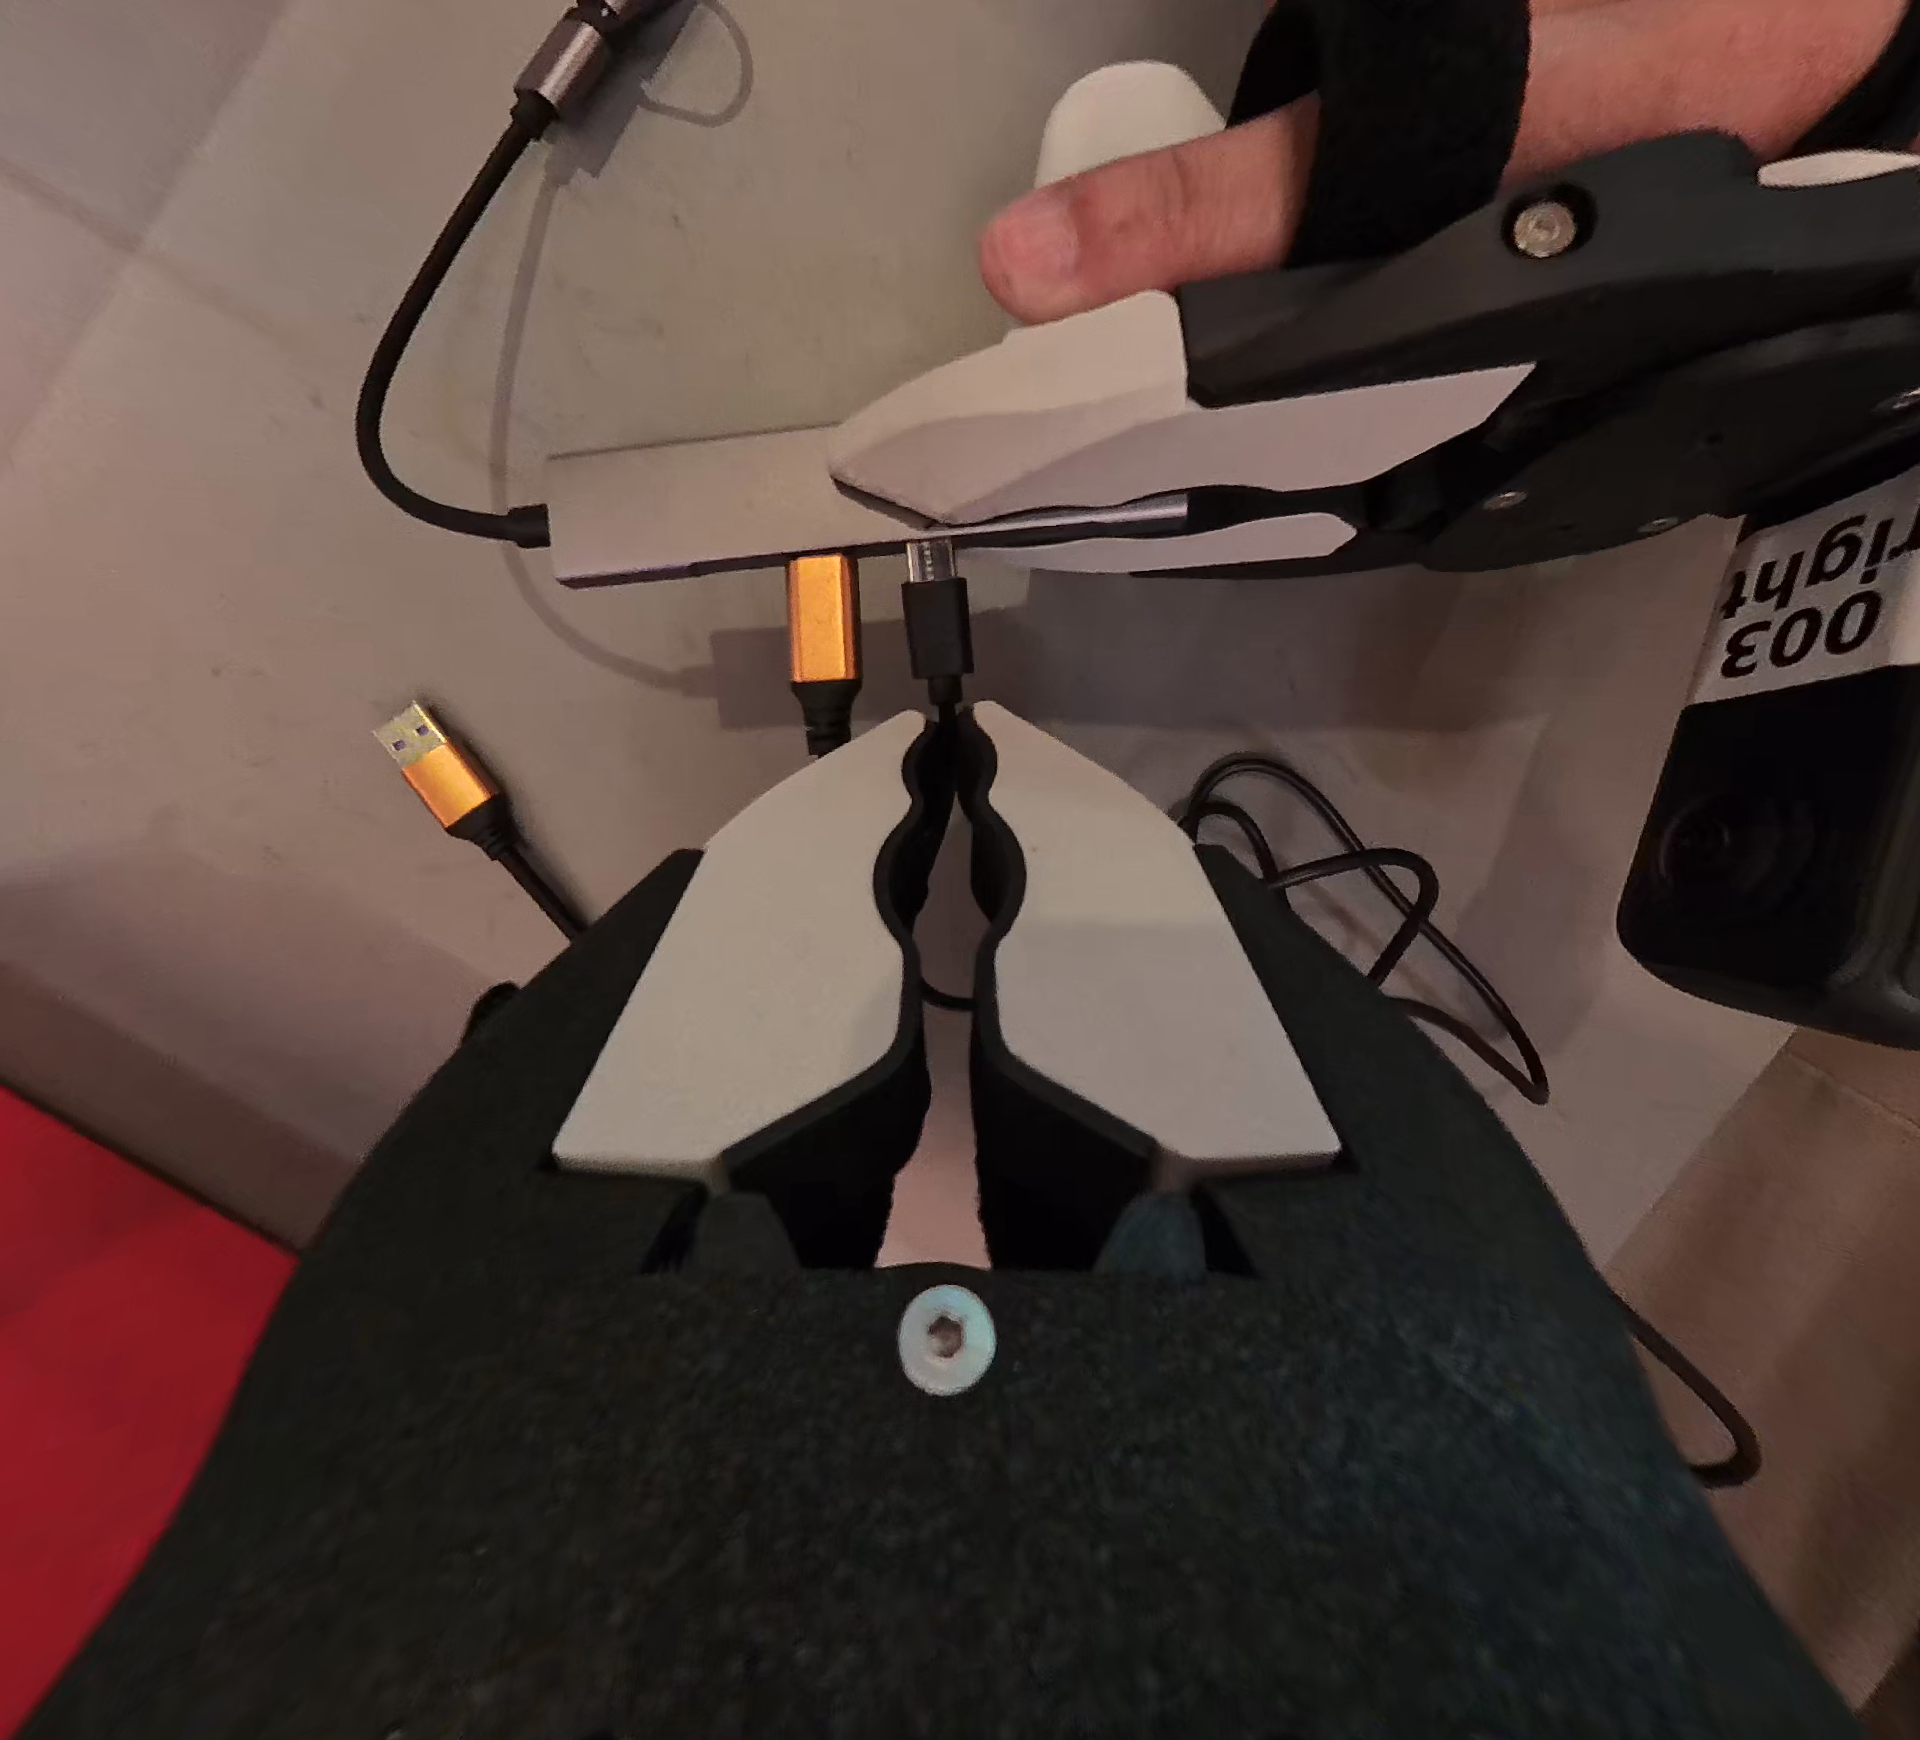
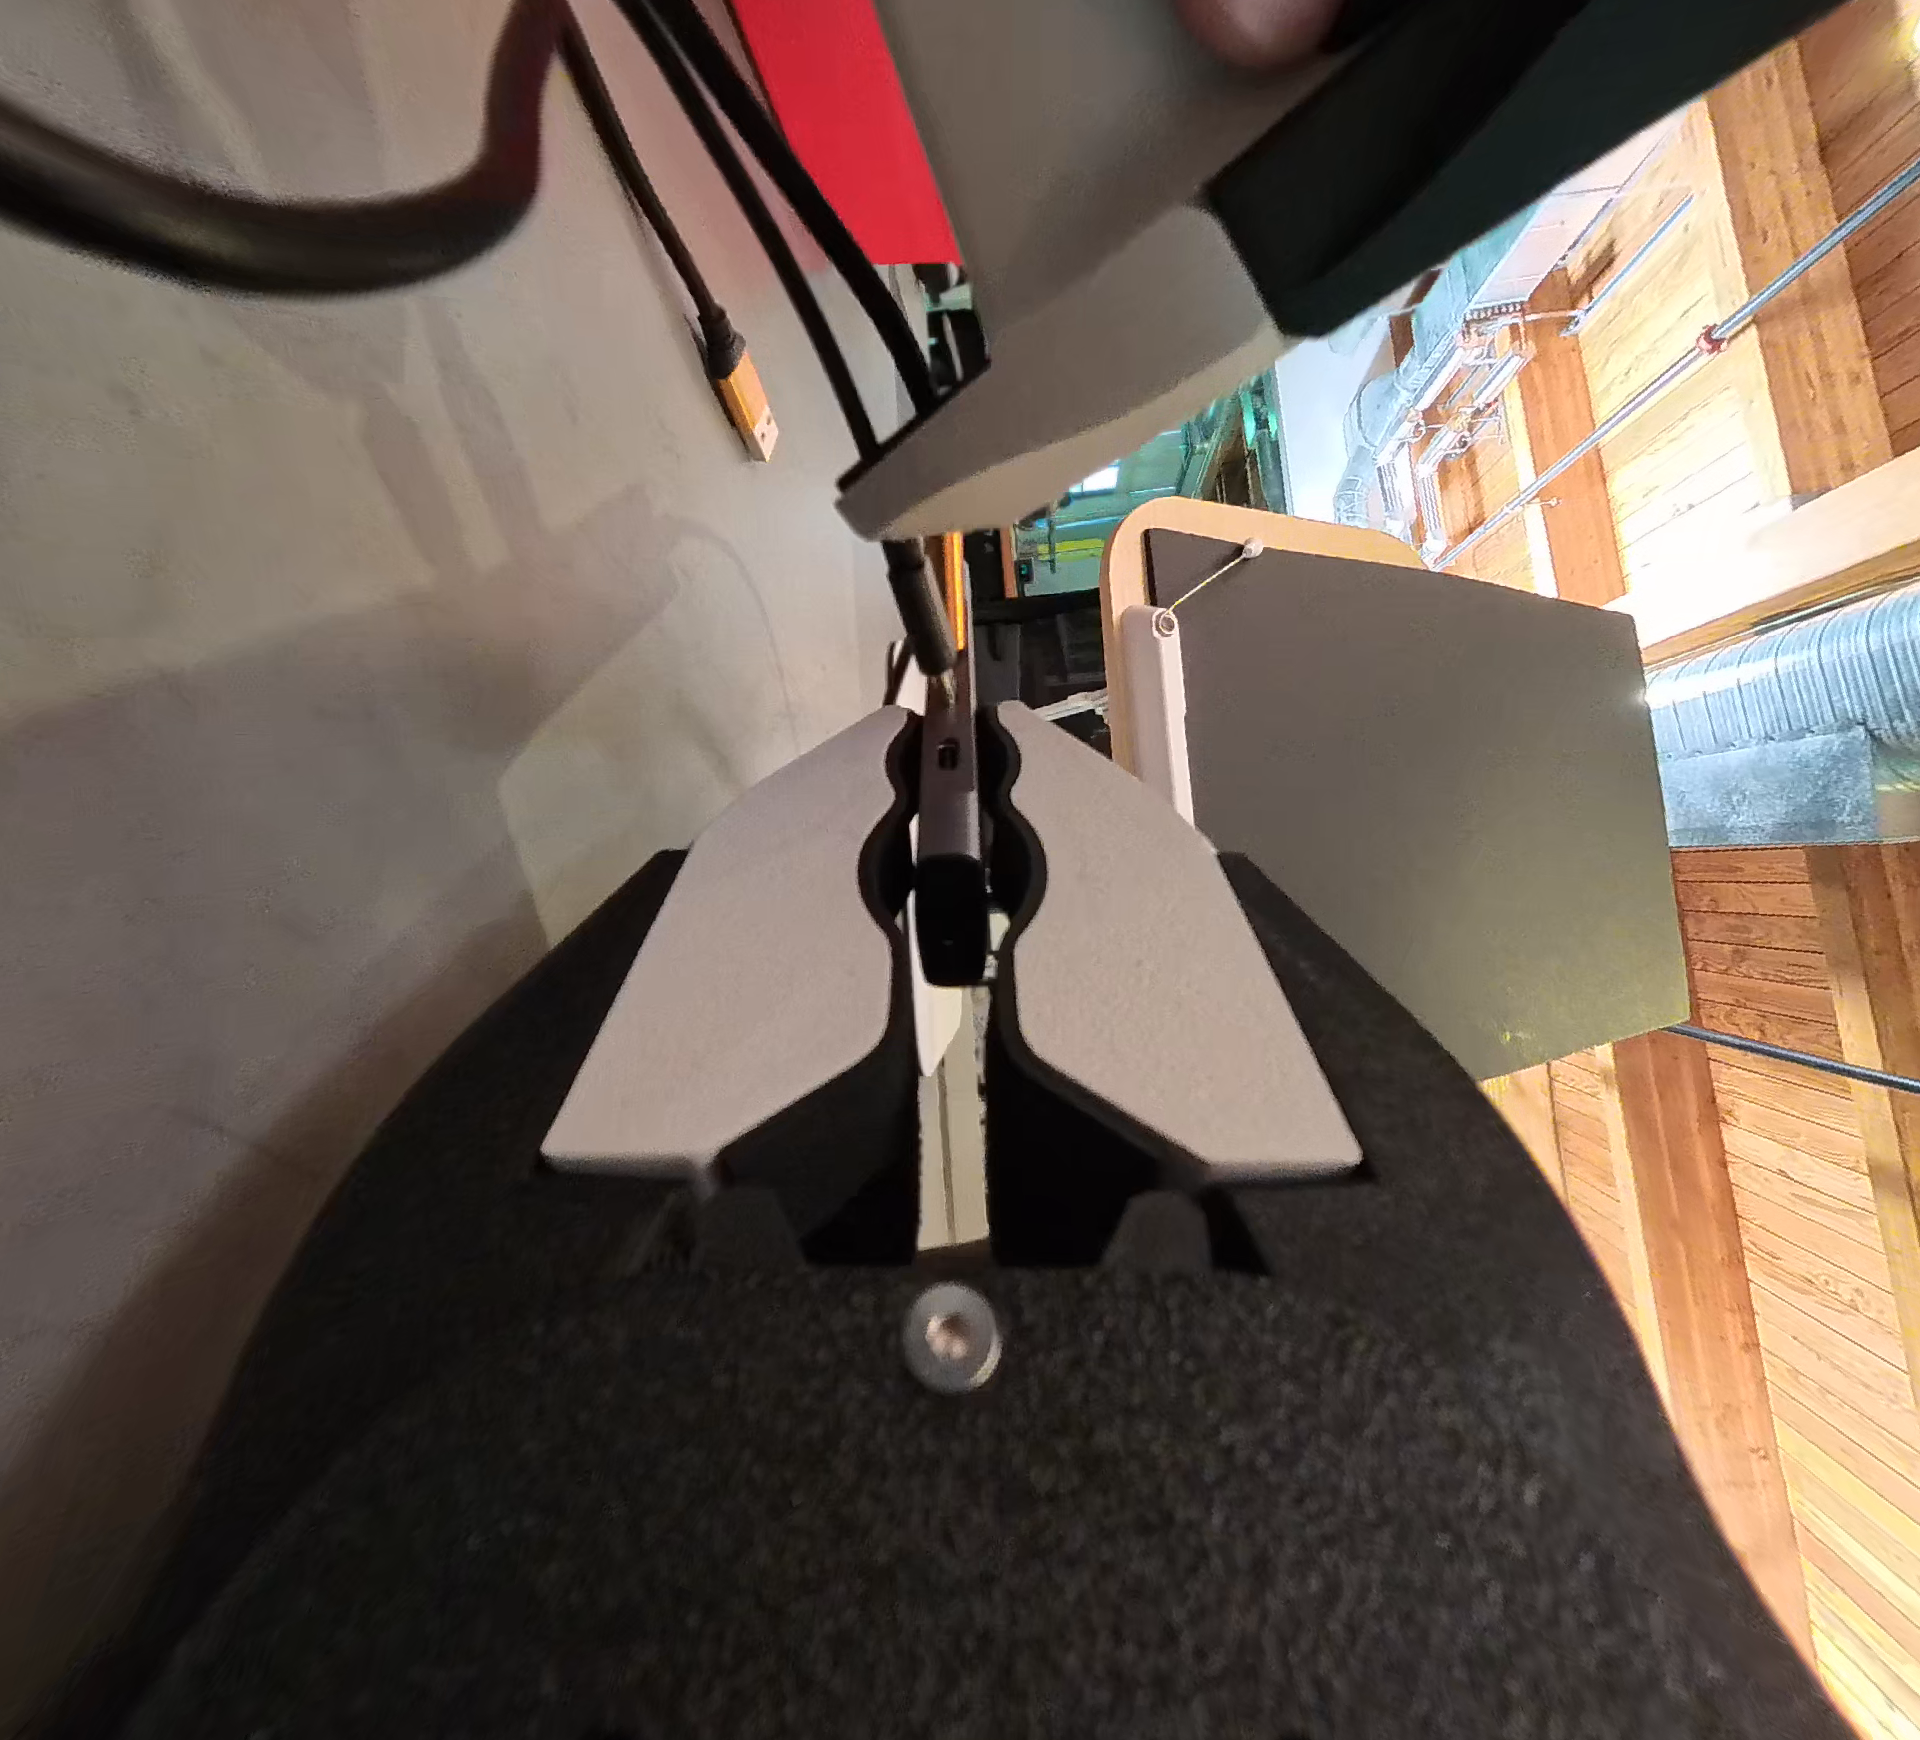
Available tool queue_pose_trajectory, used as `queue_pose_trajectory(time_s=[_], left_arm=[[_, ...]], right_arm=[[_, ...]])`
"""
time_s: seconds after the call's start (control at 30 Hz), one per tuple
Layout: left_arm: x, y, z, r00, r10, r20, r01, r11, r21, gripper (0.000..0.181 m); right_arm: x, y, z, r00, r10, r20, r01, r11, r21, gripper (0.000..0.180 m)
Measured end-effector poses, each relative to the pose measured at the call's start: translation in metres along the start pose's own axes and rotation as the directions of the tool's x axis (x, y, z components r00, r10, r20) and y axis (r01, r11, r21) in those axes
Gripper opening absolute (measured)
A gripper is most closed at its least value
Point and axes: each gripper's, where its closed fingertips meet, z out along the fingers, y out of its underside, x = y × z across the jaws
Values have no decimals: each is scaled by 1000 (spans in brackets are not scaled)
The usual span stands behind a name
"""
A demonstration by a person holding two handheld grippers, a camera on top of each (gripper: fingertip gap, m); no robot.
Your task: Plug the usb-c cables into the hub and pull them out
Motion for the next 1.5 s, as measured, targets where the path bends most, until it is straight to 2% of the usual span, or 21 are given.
queue_pose_trajectory(time_s=[0.43,0.67,0.9,1.5], left_arm=[[-2,-8,-5,1000,-22,-22,24,998,65,2],[0,-21,-5,1000,-11,14,9,989,147,2],[2,-25,-2,999,31,35,-36,984,172,1],[0,-28,-1,999,44,32,-50,974,221,1]], right_arm=[[-1,1,0,999,40,8,-40,999,10,9],[2,10,-1,983,181,31,-181,983,16,9],[2,12,-2,973,227,36,-228,974,20,9],[0,11,-4,978,206,35,-207,978,36,9]])
